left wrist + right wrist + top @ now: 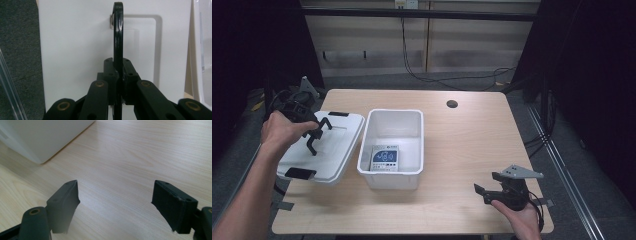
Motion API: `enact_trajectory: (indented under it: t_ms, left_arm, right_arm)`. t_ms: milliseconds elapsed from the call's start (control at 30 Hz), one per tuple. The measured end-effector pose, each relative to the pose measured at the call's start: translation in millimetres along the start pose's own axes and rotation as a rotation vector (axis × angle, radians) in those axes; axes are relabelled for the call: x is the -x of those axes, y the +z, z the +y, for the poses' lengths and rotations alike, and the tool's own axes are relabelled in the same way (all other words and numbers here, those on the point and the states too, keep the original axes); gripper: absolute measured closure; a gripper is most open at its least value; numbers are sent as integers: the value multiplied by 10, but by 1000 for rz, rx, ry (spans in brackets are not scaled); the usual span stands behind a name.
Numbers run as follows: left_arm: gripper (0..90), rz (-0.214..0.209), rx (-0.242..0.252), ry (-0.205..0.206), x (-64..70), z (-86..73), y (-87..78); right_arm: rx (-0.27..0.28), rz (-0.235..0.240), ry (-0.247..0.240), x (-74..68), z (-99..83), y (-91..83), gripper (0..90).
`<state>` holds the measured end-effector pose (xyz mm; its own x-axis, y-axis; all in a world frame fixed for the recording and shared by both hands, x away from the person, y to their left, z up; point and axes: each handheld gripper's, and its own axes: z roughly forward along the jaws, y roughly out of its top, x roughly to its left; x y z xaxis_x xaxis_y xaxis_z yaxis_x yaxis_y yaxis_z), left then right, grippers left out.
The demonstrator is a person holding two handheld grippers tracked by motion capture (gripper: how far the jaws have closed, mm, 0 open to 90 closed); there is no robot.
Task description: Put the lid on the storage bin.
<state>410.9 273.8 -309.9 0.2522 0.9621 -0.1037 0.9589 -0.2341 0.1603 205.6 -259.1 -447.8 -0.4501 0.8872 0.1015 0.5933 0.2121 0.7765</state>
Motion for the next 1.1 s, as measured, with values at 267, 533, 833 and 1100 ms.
enact_trajectory:
  t_ms: [267,533,833,1100]
  left_arm:
    - [848,-9,18,-7,68,23,-156]
    - [848,-11,24,9,183,64,-292]
    - [848,-42,39,49,387,126,-359]
    - [848,-52,50,93,585,162,-420]
  right_arm:
    - [-1,0,1,-2,0,1,210]
    - [-1,1,-1,-2,0,1,210]
    - [1,5,-2,-4,1,0,209]
    - [1,5,-2,-8,1,-2,208]
